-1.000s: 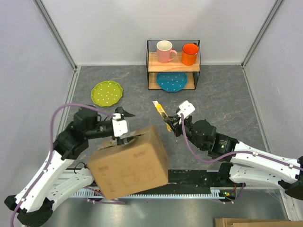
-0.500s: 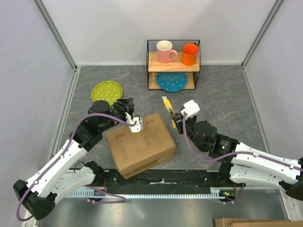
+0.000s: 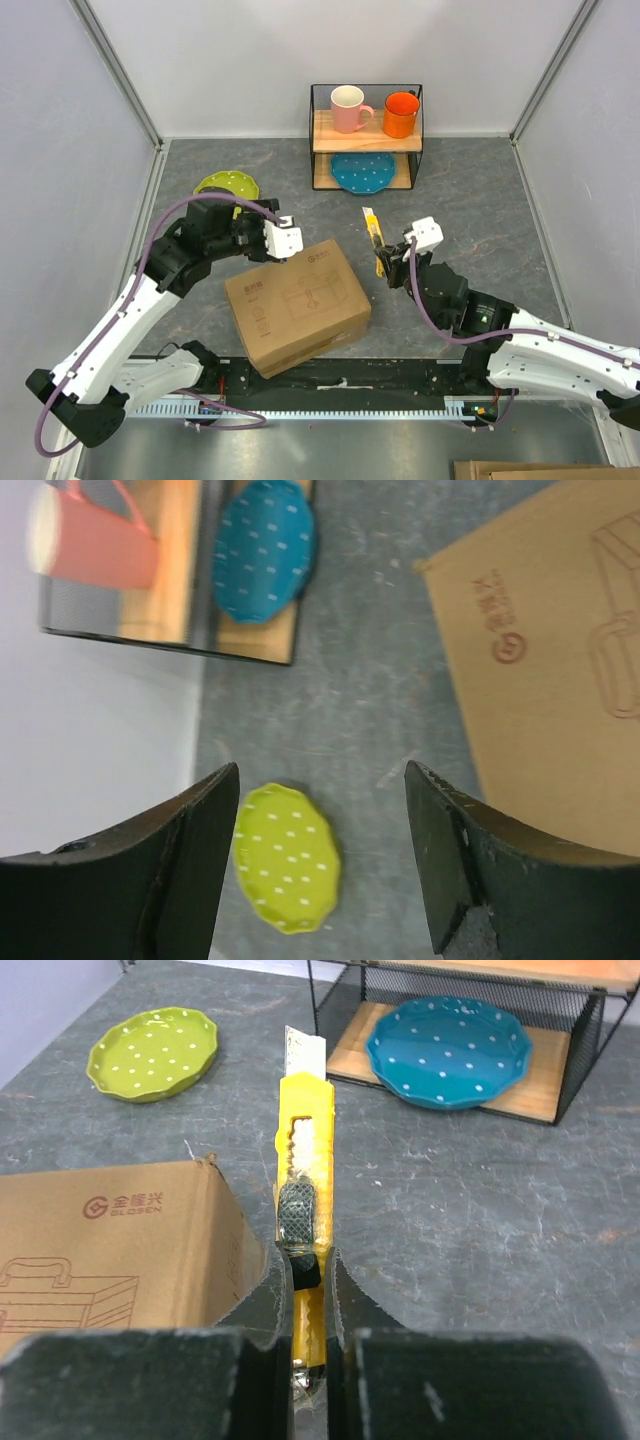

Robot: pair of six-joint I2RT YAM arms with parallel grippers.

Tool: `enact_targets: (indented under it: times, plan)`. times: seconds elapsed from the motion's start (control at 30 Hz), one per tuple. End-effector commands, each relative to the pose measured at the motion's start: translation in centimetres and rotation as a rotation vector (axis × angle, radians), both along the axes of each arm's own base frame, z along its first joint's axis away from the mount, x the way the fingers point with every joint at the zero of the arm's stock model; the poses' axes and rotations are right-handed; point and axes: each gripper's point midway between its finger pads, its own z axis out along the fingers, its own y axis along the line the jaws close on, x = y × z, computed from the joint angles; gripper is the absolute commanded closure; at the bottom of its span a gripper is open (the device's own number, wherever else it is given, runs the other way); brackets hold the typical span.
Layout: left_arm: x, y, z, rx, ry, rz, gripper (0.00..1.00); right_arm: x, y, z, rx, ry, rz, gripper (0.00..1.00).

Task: Unpack the express box
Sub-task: Place the knife at the center of the board.

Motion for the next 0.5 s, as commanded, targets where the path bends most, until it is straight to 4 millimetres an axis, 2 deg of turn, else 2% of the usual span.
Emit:
enact_targets:
  times: [0.0, 0.07, 0.2, 0.23, 0.3, 0.33, 0.4, 0.43, 0.47]
  plan:
    - [-3.7, 0.0, -3.3, -0.016, 0.310, -0.005, 0.26, 0.5, -1.9, -0.9, 0.002, 0.065, -0.141, 1.00]
    - [-4.0, -0.1, -3.5, -0.017, 0.322, -0.020, 0.26, 0.6, -2.5, -2.6, -0.032, 0.097, -0.193, 1.00]
    - [-4.5, -0.6, -3.2, -0.034, 0.367, -0.034, 0.25, 1.3, -2.7, -5.7, -0.088, 0.125, -0.243, 1.00]
    - [-4.7, -0.7, -3.1, -0.039, 0.374, -0.044, 0.25, 1.9, -2.5, -6.0, -0.069, 0.121, -0.255, 1.00]
    - [-5.5, -1.0, -3.4, -0.043, 0.413, -0.070, 0.25, 2.5, -2.8, -8.7, -0.103, 0.157, -0.264, 1.00]
    - [-5.7, -1.0, -3.6, -0.044, 0.428, -0.075, 0.24, 3.4, -3.1, -9.0, -0.069, 0.159, -0.284, 1.00]
    - [-6.2, -1.1, -4.3, -0.036, 0.457, -0.091, 0.24, 3.8, -3.4, -11.3, -0.092, 0.192, -0.292, 1.00]
    - [-6.2, -1.1, -4.6, -0.032, 0.461, -0.094, 0.24, 4.4, -3.5, -11.5, -0.071, 0.185, -0.311, 1.00]
    - [-6.3, -1.1, -5.0, -0.026, 0.466, -0.093, 0.24, 4.7, -3.5, -12.6, -0.101, 0.202, -0.316, 1.00]
